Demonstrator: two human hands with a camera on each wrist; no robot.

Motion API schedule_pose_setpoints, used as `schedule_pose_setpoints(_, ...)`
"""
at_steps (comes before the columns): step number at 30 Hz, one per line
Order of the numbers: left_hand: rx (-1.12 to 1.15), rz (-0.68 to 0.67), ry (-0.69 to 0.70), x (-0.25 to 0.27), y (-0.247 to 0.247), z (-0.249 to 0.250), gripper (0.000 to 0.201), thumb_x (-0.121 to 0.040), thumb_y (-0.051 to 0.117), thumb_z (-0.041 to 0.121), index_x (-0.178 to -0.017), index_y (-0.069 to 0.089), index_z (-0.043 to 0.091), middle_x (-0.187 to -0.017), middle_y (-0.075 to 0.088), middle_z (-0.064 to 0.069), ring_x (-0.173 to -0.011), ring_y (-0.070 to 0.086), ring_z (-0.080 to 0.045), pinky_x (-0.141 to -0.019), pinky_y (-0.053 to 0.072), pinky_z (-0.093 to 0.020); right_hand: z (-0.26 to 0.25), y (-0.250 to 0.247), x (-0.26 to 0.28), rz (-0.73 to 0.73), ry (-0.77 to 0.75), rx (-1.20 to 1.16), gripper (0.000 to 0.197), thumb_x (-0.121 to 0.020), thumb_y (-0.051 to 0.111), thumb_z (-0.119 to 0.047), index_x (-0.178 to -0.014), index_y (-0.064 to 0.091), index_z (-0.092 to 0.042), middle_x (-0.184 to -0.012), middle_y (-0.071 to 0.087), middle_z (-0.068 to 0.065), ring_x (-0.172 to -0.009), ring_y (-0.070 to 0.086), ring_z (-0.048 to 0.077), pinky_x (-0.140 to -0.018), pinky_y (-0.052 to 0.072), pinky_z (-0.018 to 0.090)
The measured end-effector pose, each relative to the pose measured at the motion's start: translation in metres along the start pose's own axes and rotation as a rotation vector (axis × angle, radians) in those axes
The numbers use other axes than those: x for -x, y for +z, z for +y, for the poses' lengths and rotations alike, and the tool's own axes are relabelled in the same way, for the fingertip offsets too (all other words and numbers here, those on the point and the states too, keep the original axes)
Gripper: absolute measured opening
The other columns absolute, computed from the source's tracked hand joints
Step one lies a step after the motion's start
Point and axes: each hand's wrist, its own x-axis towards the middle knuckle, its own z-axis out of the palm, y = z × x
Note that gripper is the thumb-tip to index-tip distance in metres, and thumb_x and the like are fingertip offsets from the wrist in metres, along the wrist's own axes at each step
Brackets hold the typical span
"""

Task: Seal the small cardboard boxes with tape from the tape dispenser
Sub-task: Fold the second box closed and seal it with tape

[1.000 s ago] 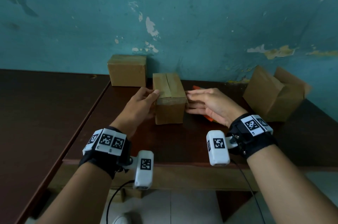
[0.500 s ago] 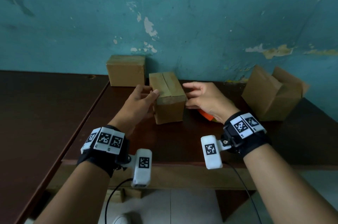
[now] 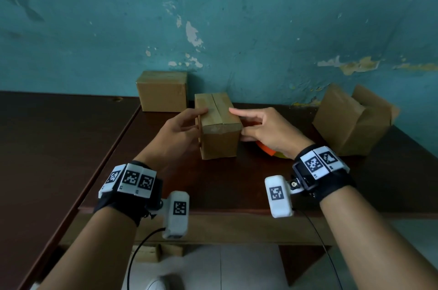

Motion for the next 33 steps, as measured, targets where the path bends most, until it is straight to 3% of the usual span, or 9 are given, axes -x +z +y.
schedule_pose_setpoints(3,-0.011,-0.01,0.017,0.0,0.0,0.0,0.05,-0.101,0.059,0.002,-0.142,0.058,0.031,-0.136,0.062,0.0,-0.11,0.072,-0.012,-0.088,0.064,-0.041,-0.001,-0.001,0.003,-0.021,0.02,-0.081,0.058,-0.098,0.061,0.013,-0.147,0.061,-0.017,-0.141,0.067,0.006,-0.127,0.067,0.019,-0.088,0.062,0.026)
schedule_pose_setpoints(6,0.002,-0.01,0.03,0.0,0.0,0.0,0.049,-0.101,0.059,0.0,-0.142,0.057,0.026,-0.136,0.06,0.001,-0.104,0.073,-0.005,-0.084,0.065,-0.041,0.0,0.001,0.004,-0.035,0.046,-0.119,0.057,-0.099,0.06,0.012,-0.15,0.058,-0.015,-0.117,0.079,0.006,-0.111,0.075,0.016,-0.09,0.063,0.029)
schedule_pose_setpoints(9,-0.01,-0.015,0.051,-0.002,0.0,-0.002,0.05,-0.1,0.06,-0.001,-0.142,0.057,0.026,-0.141,0.058,0.001,-0.108,0.071,-0.003,-0.077,0.064,-0.032,-0.001,0.001,0.005,-0.029,0.045,-0.129,0.057,-0.099,0.061,0.011,-0.15,0.058,-0.013,-0.097,0.082,-0.001,-0.102,0.077,0.013,-0.092,0.063,0.032)
schedule_pose_setpoints(11,-0.01,-0.016,0.065,-0.002,-0.001,-0.004,0.051,-0.099,0.063,-0.002,-0.142,0.057,0.024,-0.141,0.057,0.001,-0.108,0.07,-0.002,-0.078,0.064,-0.034,-0.004,0.001,0.006,-0.044,0.043,-0.123,0.056,-0.099,0.061,0.011,-0.15,0.056,-0.013,-0.077,0.078,-0.011,-0.092,0.077,0.006,-0.097,0.061,0.036)
schedule_pose_setpoints(13,-0.024,-0.02,0.068,-0.004,-0.002,-0.006,0.054,-0.096,0.066,-0.001,-0.142,0.057,0.027,-0.141,0.057,0.004,-0.111,0.07,-0.007,-0.081,0.065,-0.038,-0.006,0.001,0.008,-0.058,0.041,-0.121,0.057,-0.099,0.062,0.009,-0.151,0.055,-0.013,-0.073,0.077,-0.013,-0.091,0.076,0.004,-0.1,0.06,0.042)
schedule_pose_setpoints(18,-0.039,-0.015,0.079,-0.008,-0.003,-0.012,0.056,-0.093,0.07,-0.002,-0.137,0.06,0.032,-0.14,0.058,0.003,-0.123,0.063,-0.016,-0.079,0.063,-0.035,-0.011,0.001,0.014,-0.074,0.048,-0.119,0.058,-0.1,0.06,0.01,-0.154,0.05,-0.01,-0.052,0.061,-0.022,-0.074,0.07,-0.005,-0.107,0.056,0.043)
schedule_pose_setpoints(23,-0.111,0.013,0.102,-0.009,-0.002,-0.014,0.055,-0.092,0.072,0.001,-0.136,0.06,0.033,-0.139,0.056,0.006,-0.121,0.063,-0.015,-0.082,0.064,-0.036,-0.009,0.0,0.012,-0.079,0.049,-0.125,0.059,-0.098,0.066,0.007,-0.152,0.053,-0.013,-0.058,0.067,-0.02,-0.096,0.075,0.006,-0.102,0.059,0.039)
schedule_pose_setpoints(26,-0.17,0.036,0.122,-0.01,-0.002,-0.015,0.055,-0.09,0.076,0.005,-0.134,0.06,0.034,-0.137,0.057,0.009,-0.121,0.064,-0.014,-0.088,0.063,-0.04,-0.005,0.001,0.007,-0.054,0.049,-0.127,0.059,-0.095,0.072,0.005,-0.149,0.058,-0.017,-0.091,0.082,-0.005,-0.109,0.076,0.015,-0.094,0.063,0.035)
schedule_pose_setpoints(33,-0.198,0.08,0.168,-0.012,0.006,-0.018,0.051,-0.087,0.081,0.011,-0.126,0.06,0.035,-0.14,0.055,0.006,-0.117,0.064,-0.008,-0.08,0.06,-0.022,0.004,0.006,0.002,0.028,0.028,-0.106,0.061,-0.088,0.081,0.001,-0.141,0.065,-0.023,-0.11,0.081,0.005,-0.106,0.077,0.014,-0.09,0.065,0.037)
